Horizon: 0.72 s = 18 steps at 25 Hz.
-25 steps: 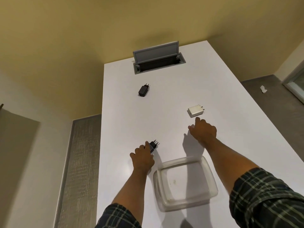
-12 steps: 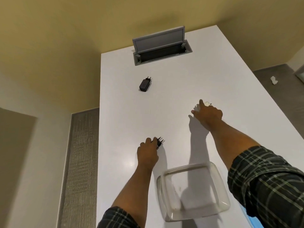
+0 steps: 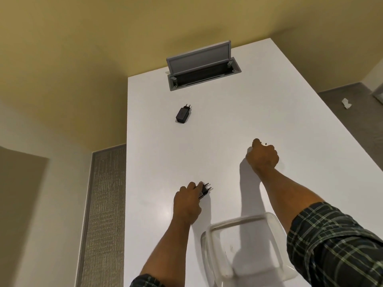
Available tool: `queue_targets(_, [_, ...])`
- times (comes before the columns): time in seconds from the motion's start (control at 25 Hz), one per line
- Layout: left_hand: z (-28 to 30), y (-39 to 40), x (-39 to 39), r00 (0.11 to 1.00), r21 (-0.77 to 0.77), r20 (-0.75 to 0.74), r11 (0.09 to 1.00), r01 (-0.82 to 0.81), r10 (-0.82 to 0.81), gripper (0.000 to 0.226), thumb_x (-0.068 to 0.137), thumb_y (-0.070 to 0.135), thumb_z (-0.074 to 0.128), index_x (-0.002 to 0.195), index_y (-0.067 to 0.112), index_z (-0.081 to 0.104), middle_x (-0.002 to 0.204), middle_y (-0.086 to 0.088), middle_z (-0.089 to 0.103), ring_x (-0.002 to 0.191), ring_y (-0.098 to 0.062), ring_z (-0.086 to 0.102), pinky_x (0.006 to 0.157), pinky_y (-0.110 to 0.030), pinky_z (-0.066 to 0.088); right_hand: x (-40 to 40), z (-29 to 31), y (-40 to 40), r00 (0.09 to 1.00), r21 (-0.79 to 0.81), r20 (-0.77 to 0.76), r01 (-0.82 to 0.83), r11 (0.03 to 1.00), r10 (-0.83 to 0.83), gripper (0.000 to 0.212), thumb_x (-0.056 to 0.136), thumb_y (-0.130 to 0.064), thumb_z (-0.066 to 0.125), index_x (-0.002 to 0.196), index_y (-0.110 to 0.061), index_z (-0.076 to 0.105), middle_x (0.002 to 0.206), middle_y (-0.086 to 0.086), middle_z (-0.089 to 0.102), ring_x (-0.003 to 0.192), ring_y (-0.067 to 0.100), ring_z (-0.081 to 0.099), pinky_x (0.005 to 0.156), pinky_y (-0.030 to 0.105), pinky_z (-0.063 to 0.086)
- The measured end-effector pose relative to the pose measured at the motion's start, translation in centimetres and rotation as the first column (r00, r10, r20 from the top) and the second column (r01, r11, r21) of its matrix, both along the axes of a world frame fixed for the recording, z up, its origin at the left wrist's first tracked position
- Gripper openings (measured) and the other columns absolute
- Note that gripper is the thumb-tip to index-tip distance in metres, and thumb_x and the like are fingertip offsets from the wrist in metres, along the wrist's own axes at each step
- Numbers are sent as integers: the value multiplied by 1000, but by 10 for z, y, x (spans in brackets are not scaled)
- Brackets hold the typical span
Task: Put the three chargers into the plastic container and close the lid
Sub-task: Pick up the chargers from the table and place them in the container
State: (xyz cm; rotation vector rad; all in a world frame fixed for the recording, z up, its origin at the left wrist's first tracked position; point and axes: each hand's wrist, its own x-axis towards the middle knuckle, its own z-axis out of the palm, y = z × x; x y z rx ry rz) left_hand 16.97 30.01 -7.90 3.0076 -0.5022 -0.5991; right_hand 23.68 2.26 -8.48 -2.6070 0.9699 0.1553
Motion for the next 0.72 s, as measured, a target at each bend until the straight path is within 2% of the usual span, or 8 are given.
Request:
queue_targets(0.12, [7, 3, -3, 1000, -57, -5, 998, -5, 5, 66, 84, 13, 59, 144, 31, 40, 122, 3, 55, 98, -27, 57, 72, -35, 50, -10, 0, -5, 998, -5, -24, -55, 998, 55, 20, 91, -20, 51, 109, -17, 60, 99, 21, 60, 94, 41, 60, 74, 36, 41])
queue_targets(0.24, [18, 4, -13, 991, -171, 48, 979, -112, 122, 51, 86, 24, 56, 136, 27, 48, 113, 1, 54, 96, -25, 59, 70, -34, 51, -30, 2, -8, 998, -3, -37, -44, 999, 43, 18, 91, -19, 51, 108, -17, 58, 103, 20, 58, 97, 40, 57, 80, 40, 42])
queue_targets(0.32, [31, -2, -19, 982, -218, 102, 966, -137, 162, 45, 87, 30, 55, 131, 25, 51, 109, 1, 54, 95, -25, 60, 69, -33, 50, -43, 10, -10, 998, -32, 14, -54, 998, 54, 23, 89, -14, 51, 111, -16, 56, 105, 20, 57, 96, 40, 56, 81, 42, 42])
queue_targets(0.48, [49, -1, -35, 978, -211, 146, 971, -117, 149, 65, 82, 29, 56, 144, 18, 42, 119, -3, 53, 100, -26, 60, 70, -32, 48, -73, 28, 3, 982, -122, 120, -128, 984, 143, 25, 92, -17, 56, 114, -6, 52, 99, 21, 60, 84, 39, 60, 65, 38, 37])
queue_targets(0.56, [47, -7, -36, 972, -192, 139, 968, -161, 190, 63, 78, 30, 56, 139, 17, 46, 116, -2, 53, 97, -26, 60, 69, -31, 48, -70, 40, 3, 979, -82, 154, -122, 989, 134, 34, 82, -17, 61, 112, -7, 49, 95, 17, 62, 80, 37, 61, 63, 36, 41])
queue_targets(0.6, [70, -12, -64, 961, -222, 171, 959, -176, 216, 59, 77, 31, 57, 134, 17, 50, 113, -1, 53, 94, -25, 61, 68, -30, 48, -97, 66, 1, 967, -44, 196, -158, 986, 164, 43, 75, -18, 63, 114, -11, 47, 97, 13, 62, 82, 37, 61, 65, 37, 46])
queue_targets(0.64, [103, -16, -105, 947, -258, 210, 948, -188, 245, 55, 76, 31, 57, 129, 17, 53, 110, -1, 53, 91, -25, 61, 66, -30, 47, -136, 104, -1, 951, -24, 233, -203, 979, 203, 53, 69, -21, 64, 118, -15, 46, 100, 10, 61, 86, 36, 61, 69, 38, 49])
queue_targets(0.72, [99, -25, -110, 951, -287, 193, 941, -181, 242, 58, 74, 32, 57, 130, 19, 52, 111, 0, 54, 90, -24, 62, 66, -30, 48, -140, 109, -4, 924, 47, 316, -240, 970, 213, 69, 66, -29, 66, 131, -25, 42, 105, 5, 58, 93, 31, 61, 75, 38, 52])
